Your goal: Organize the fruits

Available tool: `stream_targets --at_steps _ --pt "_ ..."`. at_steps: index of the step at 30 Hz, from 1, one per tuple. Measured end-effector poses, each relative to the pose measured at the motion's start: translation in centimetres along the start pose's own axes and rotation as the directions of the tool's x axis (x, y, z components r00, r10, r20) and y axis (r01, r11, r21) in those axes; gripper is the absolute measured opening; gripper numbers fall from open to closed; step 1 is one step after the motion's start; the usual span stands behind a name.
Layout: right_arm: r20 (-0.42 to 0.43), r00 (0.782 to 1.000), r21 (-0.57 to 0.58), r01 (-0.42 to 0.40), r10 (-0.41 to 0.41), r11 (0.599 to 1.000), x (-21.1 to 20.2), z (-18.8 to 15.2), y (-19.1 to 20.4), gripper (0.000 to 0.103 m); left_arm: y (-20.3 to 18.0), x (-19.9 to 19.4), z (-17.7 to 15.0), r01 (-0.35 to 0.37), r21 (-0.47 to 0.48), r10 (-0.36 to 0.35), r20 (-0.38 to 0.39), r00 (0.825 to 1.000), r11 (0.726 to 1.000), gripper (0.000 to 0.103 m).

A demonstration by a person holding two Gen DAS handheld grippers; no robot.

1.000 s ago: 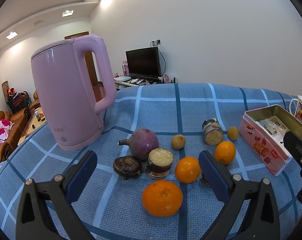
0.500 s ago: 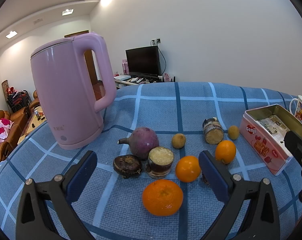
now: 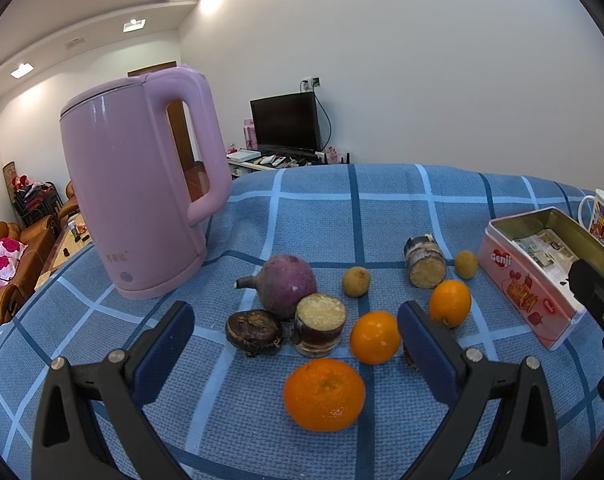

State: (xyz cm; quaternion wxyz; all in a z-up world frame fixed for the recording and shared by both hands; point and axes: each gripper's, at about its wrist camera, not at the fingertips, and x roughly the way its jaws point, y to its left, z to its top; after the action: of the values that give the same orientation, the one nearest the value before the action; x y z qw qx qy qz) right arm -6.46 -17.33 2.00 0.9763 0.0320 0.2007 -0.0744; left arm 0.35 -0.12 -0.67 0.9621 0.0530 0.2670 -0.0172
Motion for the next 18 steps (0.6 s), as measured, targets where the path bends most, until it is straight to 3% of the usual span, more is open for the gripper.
stream_targets --at_steps 18 --pt "-0.003 1.0 0.017 0.016 -0.015 1.0 0.11 -0.05 -0.43 0.102 -0.35 -0.19 0.07 0.005 0.012 -0.005 0.005 1.0 1.0 0.103"
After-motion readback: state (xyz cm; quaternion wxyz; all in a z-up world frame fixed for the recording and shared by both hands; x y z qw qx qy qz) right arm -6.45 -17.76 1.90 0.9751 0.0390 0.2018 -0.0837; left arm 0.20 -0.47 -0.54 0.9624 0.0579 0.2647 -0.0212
